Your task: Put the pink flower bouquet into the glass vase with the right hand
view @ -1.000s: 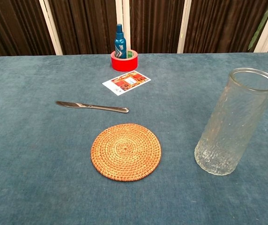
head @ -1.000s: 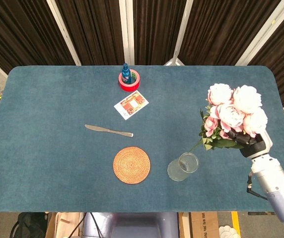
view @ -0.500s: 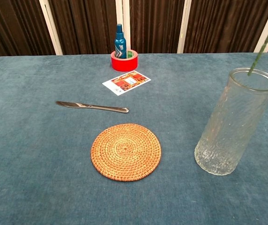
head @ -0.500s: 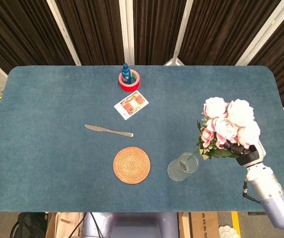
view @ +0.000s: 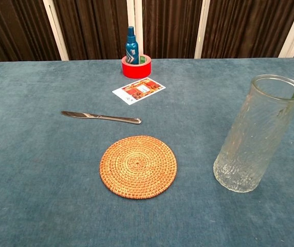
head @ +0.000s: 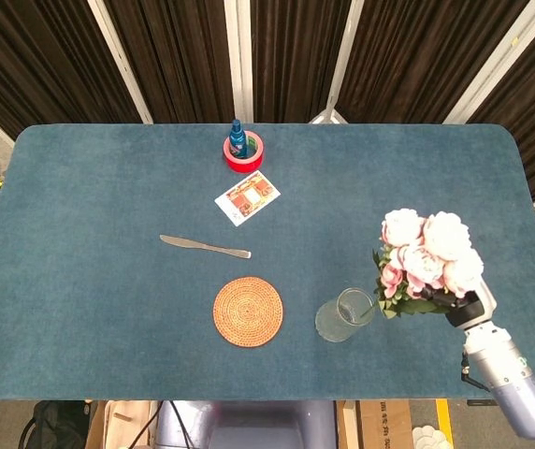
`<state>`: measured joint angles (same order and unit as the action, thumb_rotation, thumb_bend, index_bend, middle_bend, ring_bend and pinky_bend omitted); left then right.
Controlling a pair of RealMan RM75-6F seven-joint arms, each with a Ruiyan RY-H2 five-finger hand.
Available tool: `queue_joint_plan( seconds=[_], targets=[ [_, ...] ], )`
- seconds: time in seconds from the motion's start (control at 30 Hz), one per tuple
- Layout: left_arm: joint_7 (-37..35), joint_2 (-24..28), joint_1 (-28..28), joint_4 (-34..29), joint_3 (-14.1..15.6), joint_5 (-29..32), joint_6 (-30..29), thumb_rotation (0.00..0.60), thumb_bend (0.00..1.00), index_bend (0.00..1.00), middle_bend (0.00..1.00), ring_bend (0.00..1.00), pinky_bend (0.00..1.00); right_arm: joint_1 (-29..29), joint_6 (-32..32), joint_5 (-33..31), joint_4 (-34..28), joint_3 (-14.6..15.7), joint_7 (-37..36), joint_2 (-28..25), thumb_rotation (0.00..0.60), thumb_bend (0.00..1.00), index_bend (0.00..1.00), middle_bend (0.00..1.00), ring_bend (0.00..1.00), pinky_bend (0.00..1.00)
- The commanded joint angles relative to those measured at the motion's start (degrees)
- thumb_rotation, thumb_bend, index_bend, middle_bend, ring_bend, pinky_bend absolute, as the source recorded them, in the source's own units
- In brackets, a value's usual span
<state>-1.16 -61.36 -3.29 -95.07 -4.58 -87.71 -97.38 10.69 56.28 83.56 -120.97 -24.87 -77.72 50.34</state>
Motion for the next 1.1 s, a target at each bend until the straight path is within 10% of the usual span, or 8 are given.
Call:
queue_joint_plan(
  seconds=[0.03,0.4,1.1],
  targets=[
    [0.19,-0.07,0.02,-0.04,-0.01,0.09,0.05,0.6,0.21,0.12,0.0,0.0,0.05,0.55,0.83,3.53,1.89,3.57,-0.73,2.34,0.6,0.4,0.61,0.46,0.47,0.12],
    [0.46,-0.08,0.15,-0.07,0.02,0.1,0.25,0.6,0.21,0.12,0.0,0.0,0.05,3.04,3.07,7.22,5.1,8.56,0.44,5.55,0.6,0.4,0.6,0.43,0.37,0.11],
    [-0.29,0.33,0.11,-0.18,0.28,-0.04,0.4,0.6,0.21,0.12,0.0,0.0,0.05,8.74,3.3,16.12,10.52,17.51,-0.56,2.27,0.6,0.13,0.16,0.11,0.04,0.0]
  ],
)
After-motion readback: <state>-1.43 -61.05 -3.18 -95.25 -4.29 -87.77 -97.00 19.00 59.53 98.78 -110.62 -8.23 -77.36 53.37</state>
